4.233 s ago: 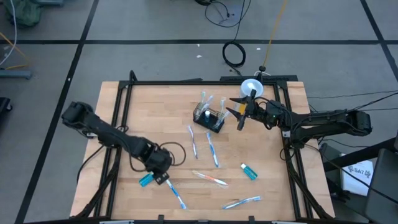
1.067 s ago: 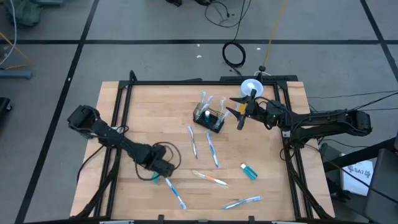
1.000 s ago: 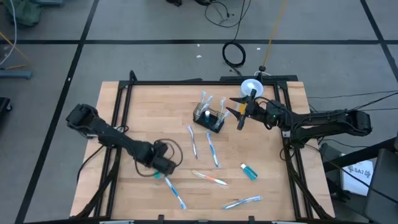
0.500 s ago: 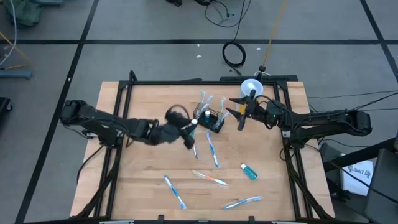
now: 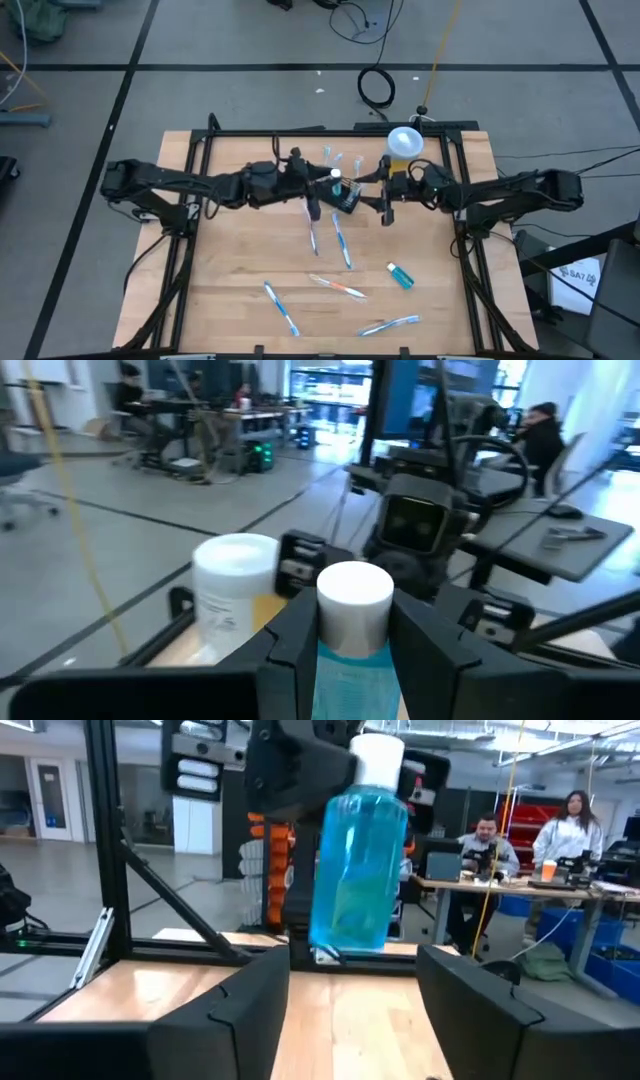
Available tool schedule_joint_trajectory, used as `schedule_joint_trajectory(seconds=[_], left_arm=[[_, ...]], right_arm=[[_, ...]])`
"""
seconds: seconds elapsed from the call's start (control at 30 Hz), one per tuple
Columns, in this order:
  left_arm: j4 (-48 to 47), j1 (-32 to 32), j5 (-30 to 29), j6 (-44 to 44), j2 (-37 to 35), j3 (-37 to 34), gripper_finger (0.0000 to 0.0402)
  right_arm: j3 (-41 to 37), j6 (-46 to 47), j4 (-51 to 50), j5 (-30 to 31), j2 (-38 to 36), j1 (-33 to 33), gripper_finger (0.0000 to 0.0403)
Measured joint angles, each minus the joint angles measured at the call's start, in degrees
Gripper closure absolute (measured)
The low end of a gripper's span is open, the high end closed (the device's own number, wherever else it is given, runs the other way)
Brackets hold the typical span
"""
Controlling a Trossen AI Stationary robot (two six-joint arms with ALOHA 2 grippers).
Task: Pick & Place toothbrushing station
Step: Put the blue mouthwash bottle into the black organizer
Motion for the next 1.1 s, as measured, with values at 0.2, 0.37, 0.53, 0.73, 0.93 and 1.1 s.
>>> schedule_joint_trajectory(seconds=[0.2,0.37,0.53,0.73,0.93,1.1], left_arm=[[3.8,0.8,1.7,0.7,3.4,0.0,0.0298],[7.4,1.1,1.7,1.1,5.3,0.0,0.0298],[7.7,1.1,4.8,2.4,6.0,0.0,0.0298],[7.5,1.1,4.7,2.7,6.0,0.0,0.0298],[7.1,1.1,4.2,3.2,6.0,0.0,0.0298],[7.1,1.1,4.1,3.4,6.0,0.0,0.0298]], right_arm=[[1.4,2.4,3.0,-0.1,4.1,0.0,0.0137],[3.0,3.4,4.1,-0.3,7.2,0.0,0.0109],[4.6,3.1,4.3,-0.2,9.9,0.0,0.0105],[4.8,3.0,4.7,-0.3,10.1,0.0,0.0129],[4.8,2.9,4.8,-0.3,10.1,0.0,0.0172],[4.8,1.9,4.8,-0.3,10.1,0.0,0.0213]])
